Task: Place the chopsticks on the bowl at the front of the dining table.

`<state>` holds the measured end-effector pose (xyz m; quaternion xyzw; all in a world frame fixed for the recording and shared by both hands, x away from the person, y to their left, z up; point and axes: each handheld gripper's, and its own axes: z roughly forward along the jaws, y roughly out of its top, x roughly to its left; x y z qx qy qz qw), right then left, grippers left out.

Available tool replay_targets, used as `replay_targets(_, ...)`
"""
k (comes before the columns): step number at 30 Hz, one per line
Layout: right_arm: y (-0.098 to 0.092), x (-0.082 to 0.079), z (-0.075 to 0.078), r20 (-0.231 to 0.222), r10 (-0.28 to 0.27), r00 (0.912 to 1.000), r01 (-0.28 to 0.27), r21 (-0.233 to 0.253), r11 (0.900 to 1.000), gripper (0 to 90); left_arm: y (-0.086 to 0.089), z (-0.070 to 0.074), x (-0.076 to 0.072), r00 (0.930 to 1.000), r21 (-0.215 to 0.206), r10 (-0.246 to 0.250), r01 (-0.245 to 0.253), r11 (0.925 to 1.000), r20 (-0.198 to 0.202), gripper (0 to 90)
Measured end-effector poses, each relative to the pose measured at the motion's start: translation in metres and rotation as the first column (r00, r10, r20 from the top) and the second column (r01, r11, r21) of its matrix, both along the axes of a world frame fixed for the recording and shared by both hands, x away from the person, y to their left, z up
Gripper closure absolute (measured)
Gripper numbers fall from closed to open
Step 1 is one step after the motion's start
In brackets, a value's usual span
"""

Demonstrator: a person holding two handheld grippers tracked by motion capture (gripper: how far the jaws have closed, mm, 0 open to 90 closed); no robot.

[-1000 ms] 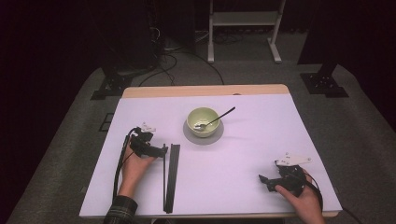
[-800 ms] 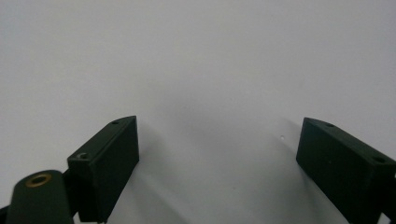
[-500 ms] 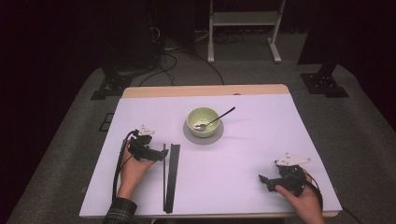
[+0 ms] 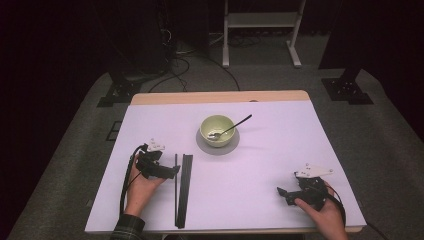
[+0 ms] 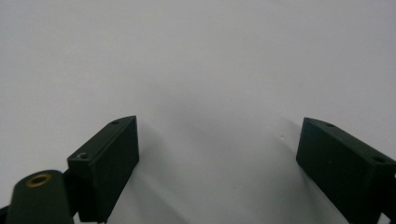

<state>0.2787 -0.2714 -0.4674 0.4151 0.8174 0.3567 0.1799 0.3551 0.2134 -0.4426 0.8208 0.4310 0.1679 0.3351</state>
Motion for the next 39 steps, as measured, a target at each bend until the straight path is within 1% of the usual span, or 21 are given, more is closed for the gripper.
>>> replay_targets(1, 0.000, 0.000, 0.000, 0.000, 0.000, 1.0000, 0.000, 0.000, 1.000, 11.5, 0.000, 0.000, 0.000, 1.0000, 0.000, 0.000, 0.000, 1.0000, 0.000, 0.0)
replay_targets(2, 0.000, 0.000, 0.000, 0.000, 0.000, 1.0000, 0.000, 0.000, 1.000, 11.5, 0.001, 0.001, -0.004, 1.0000, -0.008, 0.000, 0.000, 1.0000, 0.006, 0.0)
replay_targets(5, 0.000, 0.000, 0.000, 0.000, 0.000, 1.0000, 0.000, 0.000, 1.000, 11.4, 0.002, 0.003, -0.008, 1.0000, -0.007, 0.000, 0.000, 1.0000, 0.009, 0.0)
replay_targets(6, 0.000, 0.000, 0.000, 0.000, 0.000, 1.0000, 0.000, 0.000, 1.000, 11.5, 0.004, 0.003, -0.009, 0.9999, -0.016, 0.004, -0.004, 0.9999, 0.011, 0.0)
replay_targets(12, 0.000, 0.000, 0.000, 0.000, 0.000, 1.0000, 0.000, 0.000, 1.000, 11.5, 0.006, 0.004, -0.017, 1.0000, -0.023, 0.003, -0.003, 0.9997, 0.006, 0.0)
replay_targets(14, 0.000, 0.000, 0.000, 0.000, 0.000, 1.0000, 0.000, 0.000, 1.000, 11.5, 0.007, 0.005, -0.022, 0.9999, -0.030, 0.002, -0.001, 0.9996, 0.014, 0.0)
replay_targets(18, 0.000, 0.000, 0.000, 0.001, 0.000, 1.0000, 0.000, -0.001, 1.000, 11.5, 0.009, 0.004, -0.030, 1.0000, -0.043, 0.002, -0.002, 0.9991, 0.009, 0.0)
replay_targets(19, 0.000, 0.000, 0.000, 0.001, 0.000, 1.0000, 0.000, -0.001, 1.000, 11.5, 0.009, 0.004, -0.030, 1.0000, -0.043, 0.002, -0.002, 0.9991, 0.009, 0.0)
replay_targets(20, 0.000, 0.000, 0.000, 0.001, 0.000, 1.0000, 0.000, -0.001, 1.000, 11.5, 0.009, 0.003, -0.033, 1.0000, -0.046, 0.001, -0.001, 0.9989, 0.005, 0.0)
replay_targets(21, 0.000, 0.000, 0.000, 0.000, 0.000, 1.0000, 0.000, -0.001, 1.000, 11.5, 0.009, 0.002, -0.035, 1.0000, -0.046, 0.003, -0.003, 0.9989, 0.000, 0.0)
replay_targets(23, 0.000, 0.000, 0.000, 0.000, 0.000, 1.0000, 0.000, -0.001, 1.000, 11.5, 0.009, 0.002, -0.037, 1.0000, -0.046, -0.001, 0.001, 0.9990, 0.002, 0.0)
replay_targets(24, 0.000, 0.000, 0.000, 0.000, 0.000, 1.0000, 0.000, -0.001, 1.000, 11.5, 0.009, 0.001, -0.041, 1.0000, -0.049, -0.003, 0.003, 0.9988, 0.001, 0.0)
replay_targets(26, 0.000, 0.000, 0.000, 0.000, 0.000, 1.0000, 0.000, -0.001, 1.000, 11.5, 0.009, 0.001, -0.044, 1.0000, -0.050, -0.001, 0.001, 0.9988, -0.001, 0.0)
replay_targets(29, 0.000, 0.000, 0.000, 0.001, 0.000, 1.0000, 0.000, -0.001, 1.000, 11.5, 0.010, 0.000, -0.046, 1.0000, -0.053, -0.001, 0.001, 0.9986, -0.001, 0.0)
replay_targets(31, 0.000, 0.000, 0.000, 0.001, 0.000, 1.0000, 0.000, -0.001, 1.000, 11.5, 0.010, -0.001, -0.049, 1.0000, -0.047, -0.001, 0.001, 0.9989, -0.005, 0.0)
replay_targets(32, 0.000, 0.000, 0.000, 0.001, 0.000, 1.0000, 0.000, -0.001, 1.000, 11.5, 0.010, -0.002, -0.051, 1.0000, -0.053, 0.003, -0.003, 0.9986, -0.006, 0.0)
replay_targets(37, 0.000, 0.000, 0.000, 0.001, 0.000, 1.0000, 0.000, -0.001, 1.000, 11.5, 0.010, -0.003, -0.058, 1.0000, -0.056, 0.001, -0.002, 0.9984, -0.005, 0.0)
replay_targets(39, 0.000, 0.000, 0.000, 0.001, 0.000, 1.0000, 0.000, -0.001, 1.000, 11.5, 0.009, -0.003, -0.060, 1.0000, -0.051, -0.002, 0.002, 0.9987, -0.007, 0.0)
